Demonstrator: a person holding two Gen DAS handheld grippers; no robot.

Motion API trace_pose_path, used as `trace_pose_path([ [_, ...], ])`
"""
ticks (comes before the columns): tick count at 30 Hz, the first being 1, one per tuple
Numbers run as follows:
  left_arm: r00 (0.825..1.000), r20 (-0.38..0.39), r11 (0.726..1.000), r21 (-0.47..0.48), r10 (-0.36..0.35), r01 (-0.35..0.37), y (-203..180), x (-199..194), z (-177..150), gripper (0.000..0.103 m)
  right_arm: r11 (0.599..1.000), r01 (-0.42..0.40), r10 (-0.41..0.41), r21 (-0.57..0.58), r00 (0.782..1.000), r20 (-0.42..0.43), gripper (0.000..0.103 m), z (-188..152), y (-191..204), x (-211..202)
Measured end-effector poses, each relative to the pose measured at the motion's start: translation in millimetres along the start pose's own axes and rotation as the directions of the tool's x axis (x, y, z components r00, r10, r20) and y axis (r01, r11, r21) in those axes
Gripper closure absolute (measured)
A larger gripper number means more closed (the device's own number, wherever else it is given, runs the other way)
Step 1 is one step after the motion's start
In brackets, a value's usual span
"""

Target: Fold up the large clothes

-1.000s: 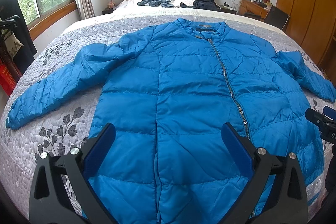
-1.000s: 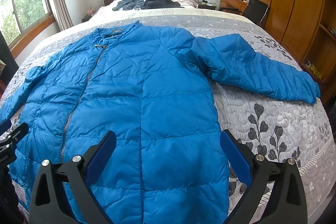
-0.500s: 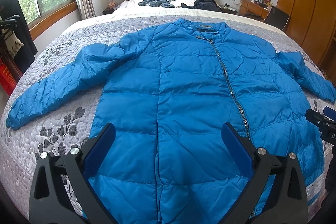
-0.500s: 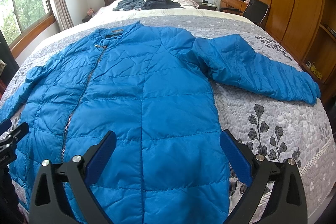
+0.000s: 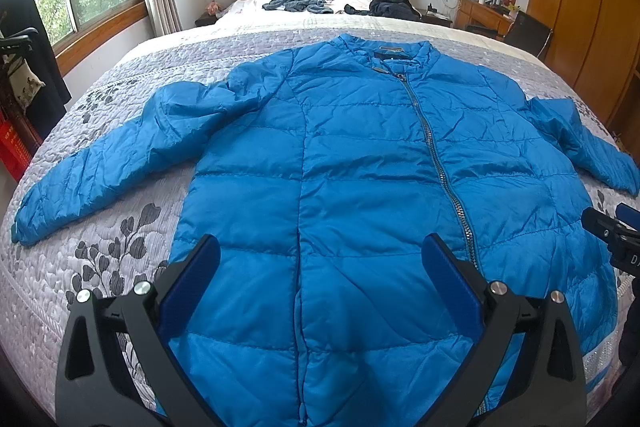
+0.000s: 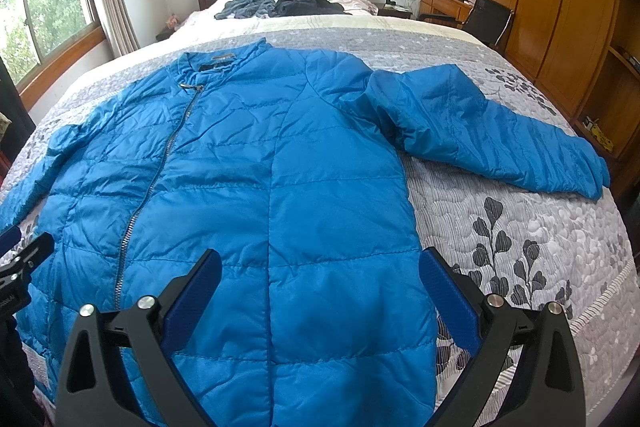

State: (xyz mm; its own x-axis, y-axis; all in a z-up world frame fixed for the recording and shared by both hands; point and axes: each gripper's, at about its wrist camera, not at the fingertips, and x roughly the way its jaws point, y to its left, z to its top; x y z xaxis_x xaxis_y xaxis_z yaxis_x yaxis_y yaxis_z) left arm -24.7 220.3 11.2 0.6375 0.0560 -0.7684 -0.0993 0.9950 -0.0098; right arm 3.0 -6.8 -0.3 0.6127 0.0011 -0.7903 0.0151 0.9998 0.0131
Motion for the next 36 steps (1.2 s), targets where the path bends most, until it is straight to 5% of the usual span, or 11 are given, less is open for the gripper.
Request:
trace_pose_path([
  [9,1.000,0.001,1.000,0.007,0.005,-0.005,-3,0,0,0.003,1.000,-0.007,0.007,0.010,1.000,0.000,0.004,0,-5,1],
  [15,0.999,-0.027,1.000,0.009,-0.020,0.020,-13,9,13,0.003,0.995,-0.036,0.034,0.095,0.999,0.013,0.004,11,-48,5],
  [20,0.995,-0.080,0.999,-0.005,-0.055,0.054,-32,30,49,0.003,0.969,0.028,-0.018,0.247,0.999,-0.042,0.004,34,-135,21],
  [27,0.996,-0.044,0.997,0.021,-0.073,0.074,-78,50,89,0.003,0.855,0.223,-0.170,0.468,0.974,-0.153,0.004,59,-302,47],
  [36,0.994,-0.026,0.993,0.053,-0.106,0.107,-115,70,96,0.003,0.731,0.232,-0.077,0.642,0.962,-0.260,0.008,45,-425,96],
])
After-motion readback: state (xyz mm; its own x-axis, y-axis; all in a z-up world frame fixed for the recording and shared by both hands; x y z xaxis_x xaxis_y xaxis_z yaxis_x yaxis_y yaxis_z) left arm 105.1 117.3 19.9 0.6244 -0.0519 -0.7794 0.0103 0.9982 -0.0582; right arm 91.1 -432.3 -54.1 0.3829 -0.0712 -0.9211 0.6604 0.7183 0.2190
